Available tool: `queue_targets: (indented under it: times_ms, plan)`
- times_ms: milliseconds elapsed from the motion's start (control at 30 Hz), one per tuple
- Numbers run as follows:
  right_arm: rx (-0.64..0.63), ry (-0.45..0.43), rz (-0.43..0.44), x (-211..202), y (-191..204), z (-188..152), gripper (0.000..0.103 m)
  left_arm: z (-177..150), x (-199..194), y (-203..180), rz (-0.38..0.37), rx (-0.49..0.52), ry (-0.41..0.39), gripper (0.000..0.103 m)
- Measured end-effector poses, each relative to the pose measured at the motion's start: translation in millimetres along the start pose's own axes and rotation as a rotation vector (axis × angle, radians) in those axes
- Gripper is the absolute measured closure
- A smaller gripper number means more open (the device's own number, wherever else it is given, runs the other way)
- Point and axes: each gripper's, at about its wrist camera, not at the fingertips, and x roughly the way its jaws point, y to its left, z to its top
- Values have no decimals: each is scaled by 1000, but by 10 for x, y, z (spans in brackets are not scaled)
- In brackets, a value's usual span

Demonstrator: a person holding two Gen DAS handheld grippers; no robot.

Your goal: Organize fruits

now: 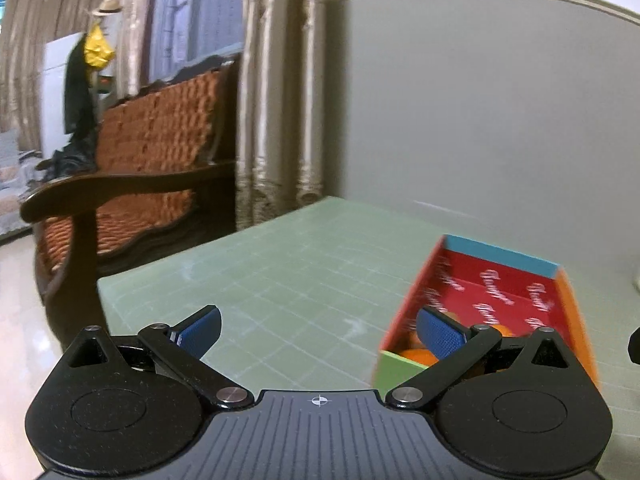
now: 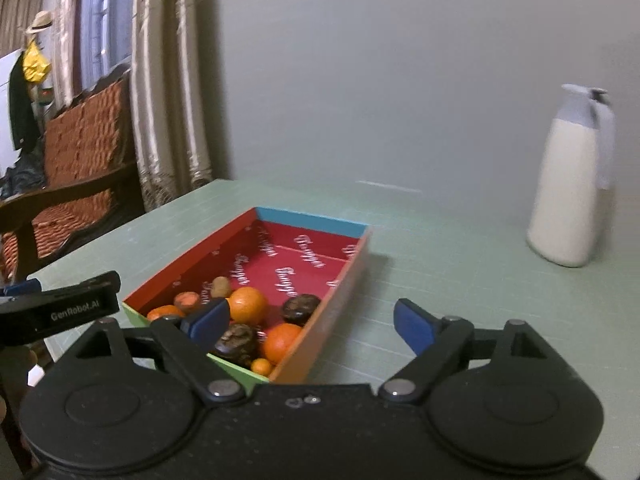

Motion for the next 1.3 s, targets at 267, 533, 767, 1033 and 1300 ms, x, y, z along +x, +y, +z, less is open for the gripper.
queue_targets:
  times_ms: [267, 533, 767, 1033, 1300]
  plan:
    - [46, -24, -97, -426, -154, -49, 0, 189, -550, -137, -120, 19, 34, 0]
    - [94, -19, -166, -736, -180, -183, 0, 170, -1076, -219, -186, 96, 32, 0]
    - [96, -9, -184, -908, -127, -309, 0, 146, -1326, -242, -216, 142, 31, 0]
    - [102, -19, -188, -981, -154, -337, 0, 131, -1361, -300, -230, 163, 41, 0]
    - [110, -11, -189, -950, -134, -364, 0, 105, -1340, -321, -239, 164, 55, 0]
